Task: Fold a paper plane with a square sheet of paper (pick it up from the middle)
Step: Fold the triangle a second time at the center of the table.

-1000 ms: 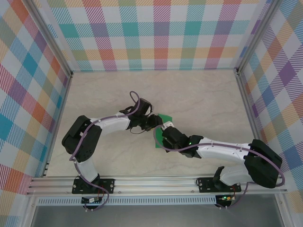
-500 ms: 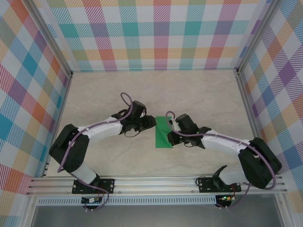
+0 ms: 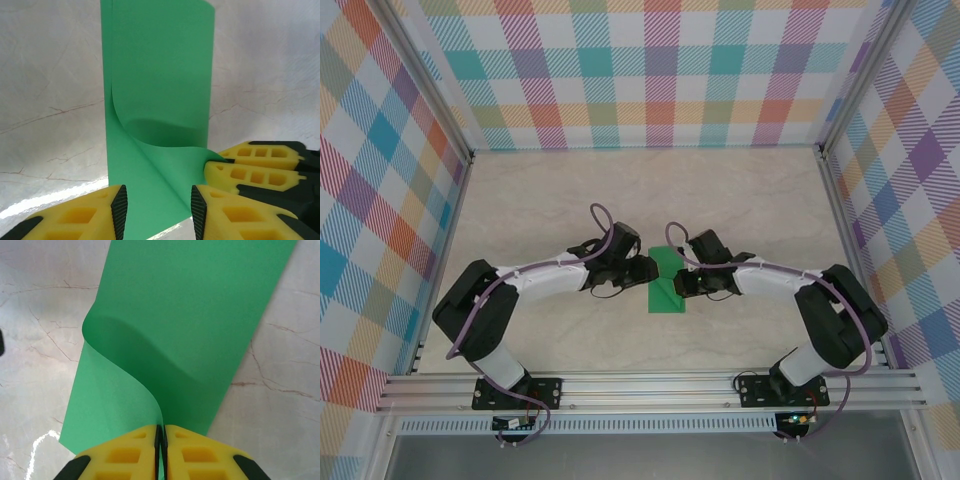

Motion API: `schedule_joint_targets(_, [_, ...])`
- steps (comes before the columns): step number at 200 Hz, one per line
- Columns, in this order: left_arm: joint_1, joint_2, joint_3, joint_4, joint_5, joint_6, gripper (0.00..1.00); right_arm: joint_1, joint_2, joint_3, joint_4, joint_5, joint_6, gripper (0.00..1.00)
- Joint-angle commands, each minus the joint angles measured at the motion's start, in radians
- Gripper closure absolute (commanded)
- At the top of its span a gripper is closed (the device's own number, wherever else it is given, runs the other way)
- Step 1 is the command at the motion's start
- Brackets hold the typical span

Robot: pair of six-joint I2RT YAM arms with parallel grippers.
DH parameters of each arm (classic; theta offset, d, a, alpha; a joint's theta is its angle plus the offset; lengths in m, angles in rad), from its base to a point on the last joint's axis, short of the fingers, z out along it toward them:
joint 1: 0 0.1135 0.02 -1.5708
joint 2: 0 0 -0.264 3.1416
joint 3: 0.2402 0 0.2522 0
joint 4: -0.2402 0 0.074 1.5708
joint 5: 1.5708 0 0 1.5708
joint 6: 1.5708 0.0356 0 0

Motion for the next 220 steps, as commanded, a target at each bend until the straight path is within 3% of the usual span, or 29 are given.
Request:
schedule_joint_targets(1, [-0.016,0.023,0.013,0.016,0.012,0.007,0.61,-0.005,0.024,0.042,-0.029,0.006,-0.031,0.87])
schedule_joint_targets(116, [-0.037,0.053,-0.005,0.083,-0.002,-0.053,0.72,-0.005,0.074,0.071,-0.049,0.072,-0.035,0.85])
schedule_joint_targets(220, [-0.040,0.091,-0.026,0.163,0.015,-0.107,0.75,-0.007,0.097,0.085,-0.045,0.067,-0.044,0.85])
